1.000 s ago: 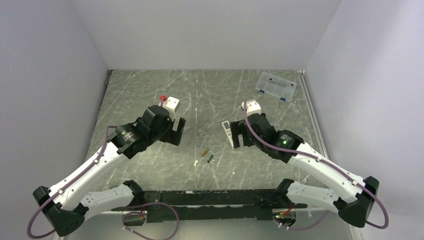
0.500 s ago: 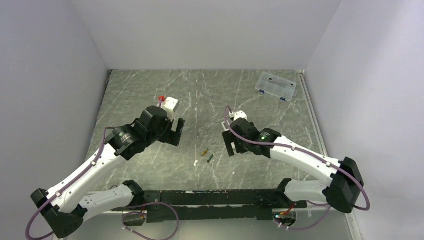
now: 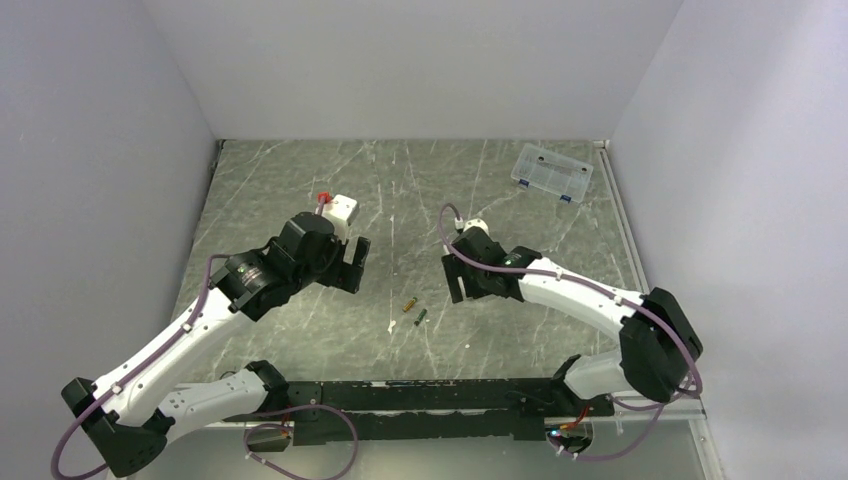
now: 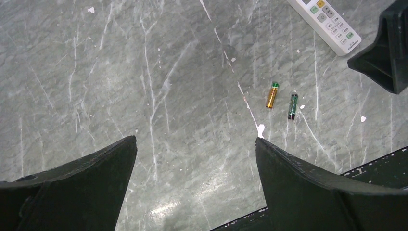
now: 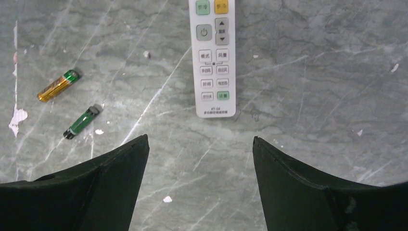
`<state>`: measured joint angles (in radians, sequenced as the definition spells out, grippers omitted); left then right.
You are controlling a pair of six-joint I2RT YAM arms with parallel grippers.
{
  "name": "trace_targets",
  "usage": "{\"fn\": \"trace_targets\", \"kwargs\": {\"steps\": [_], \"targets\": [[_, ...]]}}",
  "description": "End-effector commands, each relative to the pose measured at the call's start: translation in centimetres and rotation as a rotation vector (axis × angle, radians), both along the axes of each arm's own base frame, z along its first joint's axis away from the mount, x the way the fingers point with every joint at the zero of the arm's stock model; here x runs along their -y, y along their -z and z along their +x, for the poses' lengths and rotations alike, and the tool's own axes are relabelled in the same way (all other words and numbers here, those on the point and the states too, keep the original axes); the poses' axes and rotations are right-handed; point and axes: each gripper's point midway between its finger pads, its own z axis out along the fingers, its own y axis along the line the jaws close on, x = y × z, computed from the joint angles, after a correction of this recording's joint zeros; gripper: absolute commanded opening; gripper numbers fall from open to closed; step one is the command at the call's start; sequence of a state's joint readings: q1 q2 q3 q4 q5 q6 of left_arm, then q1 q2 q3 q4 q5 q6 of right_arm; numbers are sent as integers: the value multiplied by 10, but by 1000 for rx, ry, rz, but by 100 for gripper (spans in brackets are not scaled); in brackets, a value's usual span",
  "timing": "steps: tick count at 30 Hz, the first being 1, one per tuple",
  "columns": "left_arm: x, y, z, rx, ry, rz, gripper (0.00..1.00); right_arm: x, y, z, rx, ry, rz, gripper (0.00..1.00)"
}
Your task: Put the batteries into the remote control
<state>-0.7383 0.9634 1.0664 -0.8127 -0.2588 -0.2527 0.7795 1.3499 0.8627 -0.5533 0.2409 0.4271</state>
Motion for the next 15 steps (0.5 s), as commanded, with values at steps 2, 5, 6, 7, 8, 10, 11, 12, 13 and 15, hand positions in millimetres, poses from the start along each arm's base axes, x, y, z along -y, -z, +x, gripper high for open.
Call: {"fn": "trace_targets", "kwargs": {"steps": [2, 5, 6, 7, 8, 10, 11, 12, 13, 15], "targets": [[3, -9, 0, 35, 18, -36, 99, -12, 2, 20, 13, 3, 56, 80], [3, -9, 0, 36, 17, -34, 99, -12, 8, 28, 2, 17, 48, 78], [2, -9, 1, 35, 17, -33, 99, -11, 10, 30, -3, 23, 44, 77], [3, -9, 1, 34, 17, -31, 99, -10, 13, 33, -5, 29, 39, 76], [3, -9, 1, 34, 17, -31, 99, -8, 15, 36, -6, 39, 33, 76], [2, -8, 1, 32, 17, -29, 99, -6, 20, 39, -13, 42, 24, 74], [2, -8, 1, 32, 17, -31, 99, -7, 22, 40, -17, 42, 20, 73], [2, -8, 1, 33, 16, -30, 99, -7, 24, 41, -20, 41, 18, 72], [2, -8, 1, 33, 16, -29, 99, -7, 26, 42, -24, 41, 15, 71], [2, -9, 1, 36, 17, -29, 99, -8, 29, 44, -31, 41, 9, 69]]}}
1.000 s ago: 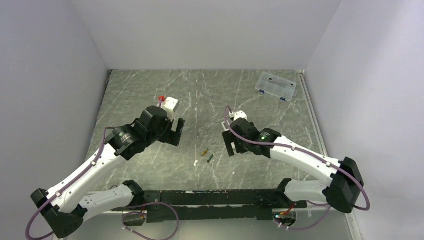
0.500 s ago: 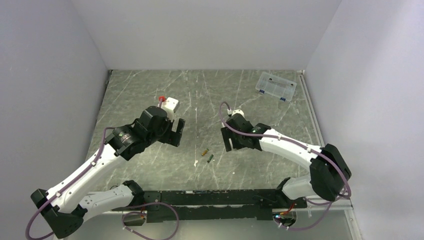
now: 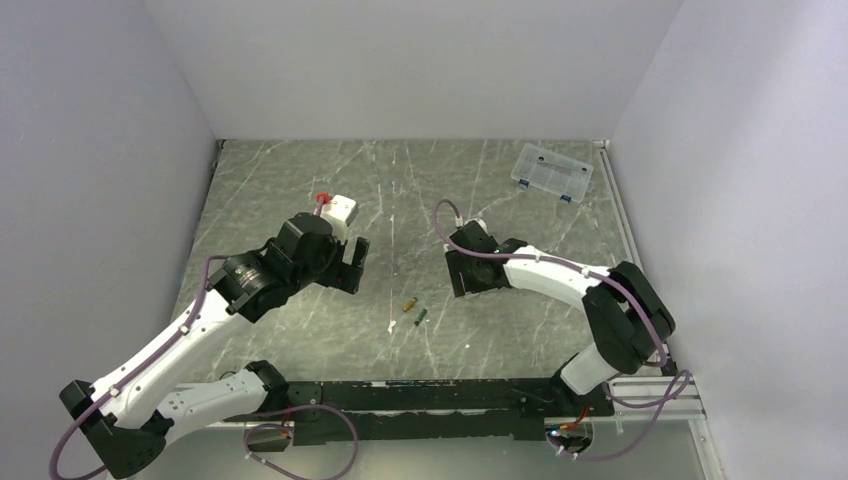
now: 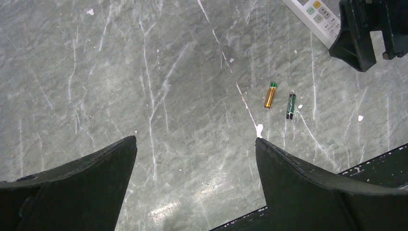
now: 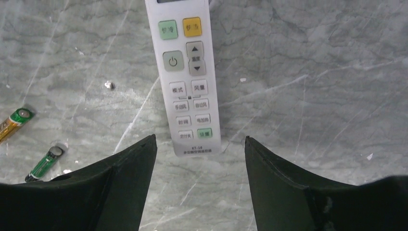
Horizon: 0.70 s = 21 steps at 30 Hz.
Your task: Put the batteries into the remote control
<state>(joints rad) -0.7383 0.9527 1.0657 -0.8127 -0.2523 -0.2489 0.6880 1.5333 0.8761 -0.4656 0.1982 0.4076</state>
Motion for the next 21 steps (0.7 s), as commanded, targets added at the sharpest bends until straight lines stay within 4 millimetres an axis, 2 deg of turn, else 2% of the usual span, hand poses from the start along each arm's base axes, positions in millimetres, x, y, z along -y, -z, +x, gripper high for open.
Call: {"fn": "trace_targets", "kwargs": {"steps": [1, 21], "targets": [[2, -7, 2, 30, 8, -21, 99, -16, -12, 22, 52, -12, 43, 68], [1, -6, 2, 32, 15, -16, 99, -21, -5, 39, 38, -17, 27, 58]]}}
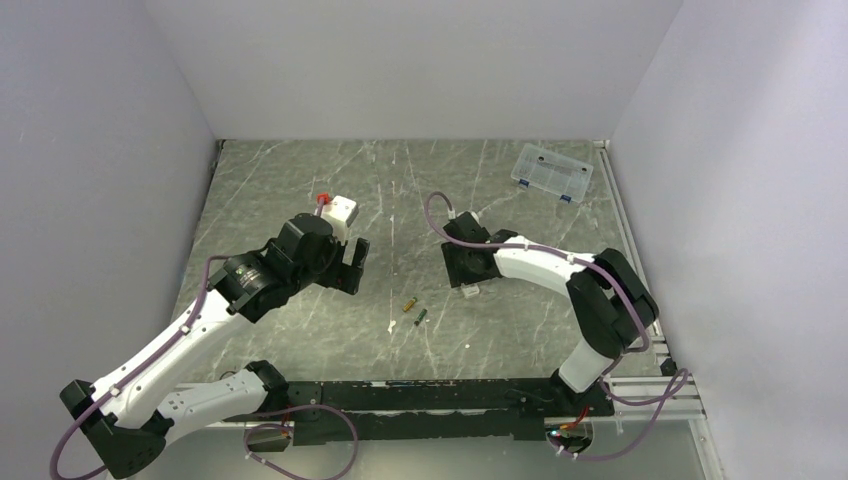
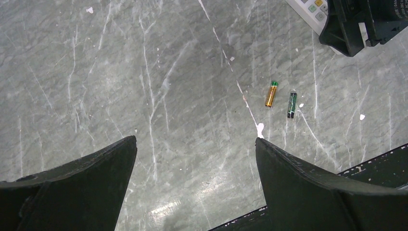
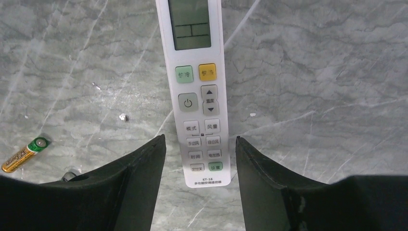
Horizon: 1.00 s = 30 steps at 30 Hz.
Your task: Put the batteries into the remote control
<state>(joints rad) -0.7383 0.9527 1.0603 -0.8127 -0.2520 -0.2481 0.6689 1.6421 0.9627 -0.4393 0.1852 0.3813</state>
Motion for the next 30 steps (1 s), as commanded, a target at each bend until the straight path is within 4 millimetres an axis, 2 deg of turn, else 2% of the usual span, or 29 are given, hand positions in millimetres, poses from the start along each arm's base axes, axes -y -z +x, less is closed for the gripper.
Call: {"fn": "trace_targets", "kwargs": {"steps": [1, 6, 16, 19, 24, 30], "targets": [[1, -8, 2, 34, 14, -19, 99, -8, -10, 15, 37, -7, 27, 57], [1, -9, 2, 37, 15, -22, 99, -8, -5, 16, 30, -6, 17, 56], [3, -5, 2, 22, 21, -12, 99, -4, -2, 16, 20, 0, -13, 43], [4, -3, 2, 16, 23, -10, 99, -2, -3, 14, 20, -3, -15, 32], [5, -2, 2, 13, 24, -9, 99, -2, -6, 13, 25, -8, -7, 2], [4, -2, 4, 15, 16, -8, 99, -7, -16, 5, 28, -35, 54, 0]]}}
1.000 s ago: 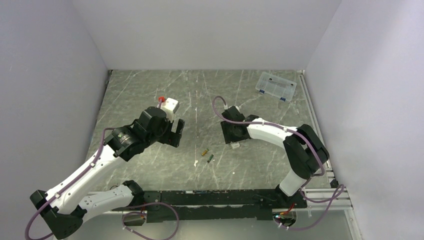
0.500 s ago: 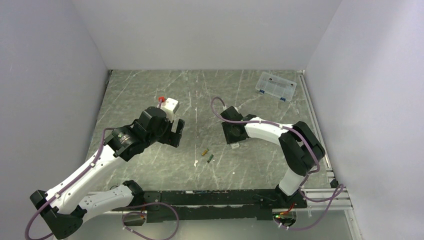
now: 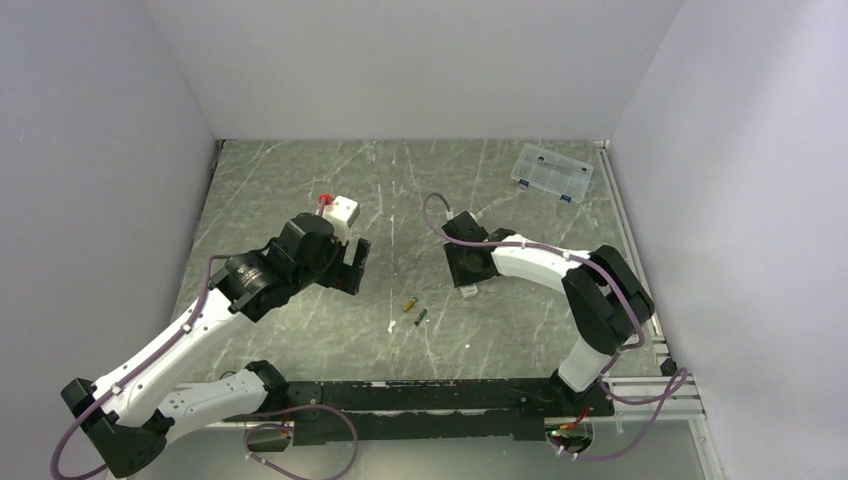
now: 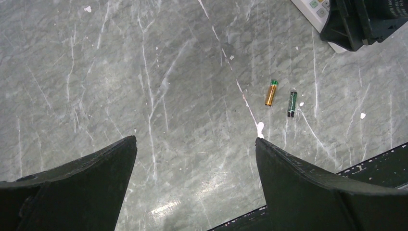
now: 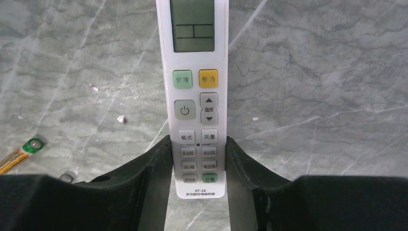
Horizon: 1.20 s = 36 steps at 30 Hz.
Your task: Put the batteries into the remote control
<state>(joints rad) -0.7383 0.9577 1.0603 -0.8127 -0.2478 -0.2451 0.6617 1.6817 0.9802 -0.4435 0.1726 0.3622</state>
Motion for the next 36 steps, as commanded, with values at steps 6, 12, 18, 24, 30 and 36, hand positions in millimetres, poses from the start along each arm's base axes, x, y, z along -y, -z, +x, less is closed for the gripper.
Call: {"fn": "trace_targets", "kwargs": {"steps": [6, 12, 18, 24, 30, 36], "targets": [[5, -2, 3, 12, 13, -19, 99, -6, -36, -7, 68, -38, 110, 0], [11, -3, 2, -3, 18, -48, 99, -7, -49, -21, 75, -76, 168, 0], [28, -7, -4, -47, 23, -162, 99, -13, -66, -39, 73, -142, 257, 0], [41, 8, -14, -151, -11, -262, 99, -25, -94, -59, 99, -239, 379, 0], [61, 4, -24, -236, 3, -393, 99, -40, -126, -79, 148, -351, 502, 0], [74, -10, -33, -290, 104, -486, 99, -54, -142, -97, 132, -454, 589, 0]]}}
